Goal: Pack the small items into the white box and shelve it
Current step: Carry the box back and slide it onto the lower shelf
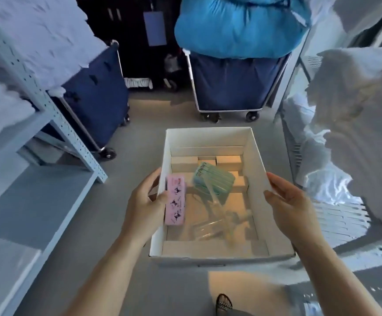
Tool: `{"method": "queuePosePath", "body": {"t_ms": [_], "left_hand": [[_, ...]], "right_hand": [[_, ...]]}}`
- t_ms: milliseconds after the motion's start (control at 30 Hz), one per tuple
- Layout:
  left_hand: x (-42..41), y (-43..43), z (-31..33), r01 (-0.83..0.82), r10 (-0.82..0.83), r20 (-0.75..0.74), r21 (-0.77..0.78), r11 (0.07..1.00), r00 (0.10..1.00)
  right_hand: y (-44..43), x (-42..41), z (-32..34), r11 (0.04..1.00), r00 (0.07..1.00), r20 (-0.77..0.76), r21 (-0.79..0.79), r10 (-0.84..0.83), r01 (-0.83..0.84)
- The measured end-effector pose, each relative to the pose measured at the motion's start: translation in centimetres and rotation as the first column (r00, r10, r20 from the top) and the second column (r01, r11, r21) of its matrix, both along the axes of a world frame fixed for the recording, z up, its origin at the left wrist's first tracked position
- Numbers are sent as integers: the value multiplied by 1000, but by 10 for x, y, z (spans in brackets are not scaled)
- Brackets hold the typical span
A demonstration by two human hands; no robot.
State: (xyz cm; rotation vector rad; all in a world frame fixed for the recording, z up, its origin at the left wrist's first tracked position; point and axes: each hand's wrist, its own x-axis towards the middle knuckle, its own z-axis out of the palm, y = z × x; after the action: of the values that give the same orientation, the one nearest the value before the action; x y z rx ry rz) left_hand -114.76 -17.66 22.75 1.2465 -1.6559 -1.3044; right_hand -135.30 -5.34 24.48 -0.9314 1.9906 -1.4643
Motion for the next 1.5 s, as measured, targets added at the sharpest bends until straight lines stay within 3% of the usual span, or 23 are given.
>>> {"method": "queuePosePath", "body": {"t_ms": [267, 433, 900, 1133, 1500], "left_hand": [[44, -84, -6, -290, 288, 49, 24, 957, 956], [104, -157, -15, -500, 496, 75, 53, 864, 865], [234, -344, -5, -690, 689, 51, 53, 721, 723], [261, -418, -32, -800, 790, 124, 114, 589, 600], [252, -527, -99, -929, 954, 80, 265, 260, 290]], "right_hand": [[-156, 14, -15, 952, 954, 19, 55, 300, -301], [-280, 67, -32, 880, 884, 48, 79, 465, -468], [-531, 206, -21, 757, 757, 82, 36, 649, -653], [-643, 243, -51, 631, 637, 143, 94, 757, -770], [-821, 281, -118, 261, 303, 232, 195, 924, -945]]}}
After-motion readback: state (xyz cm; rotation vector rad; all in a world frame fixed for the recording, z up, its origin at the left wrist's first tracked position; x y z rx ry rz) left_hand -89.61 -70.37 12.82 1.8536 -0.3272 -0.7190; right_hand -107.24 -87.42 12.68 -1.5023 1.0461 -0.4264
